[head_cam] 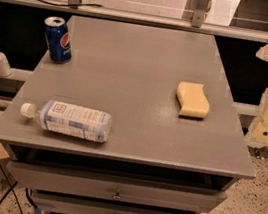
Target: Move sponge near pepsi can
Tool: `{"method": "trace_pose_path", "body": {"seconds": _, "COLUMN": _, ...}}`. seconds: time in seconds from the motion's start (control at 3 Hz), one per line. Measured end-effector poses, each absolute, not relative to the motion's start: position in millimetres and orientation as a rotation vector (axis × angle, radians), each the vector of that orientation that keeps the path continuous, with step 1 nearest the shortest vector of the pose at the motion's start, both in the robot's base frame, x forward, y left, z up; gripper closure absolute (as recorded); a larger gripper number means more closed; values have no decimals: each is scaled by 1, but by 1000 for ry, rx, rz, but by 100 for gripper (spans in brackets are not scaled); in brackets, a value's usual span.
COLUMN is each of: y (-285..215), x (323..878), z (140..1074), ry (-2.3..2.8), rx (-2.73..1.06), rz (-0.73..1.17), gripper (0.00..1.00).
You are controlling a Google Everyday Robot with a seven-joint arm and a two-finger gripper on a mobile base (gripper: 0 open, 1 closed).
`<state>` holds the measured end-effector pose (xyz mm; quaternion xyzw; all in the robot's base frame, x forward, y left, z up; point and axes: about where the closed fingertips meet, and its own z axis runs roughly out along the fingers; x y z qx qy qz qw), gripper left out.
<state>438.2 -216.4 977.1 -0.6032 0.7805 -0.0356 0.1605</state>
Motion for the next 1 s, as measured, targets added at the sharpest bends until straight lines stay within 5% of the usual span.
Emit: {"method": "trace_pose_path", "body": {"seconds": 1.0, "y": -228, "x": 453, "z": 962, "ry": 2175, "rx": -1596, "rz": -8, "gripper": 0}}
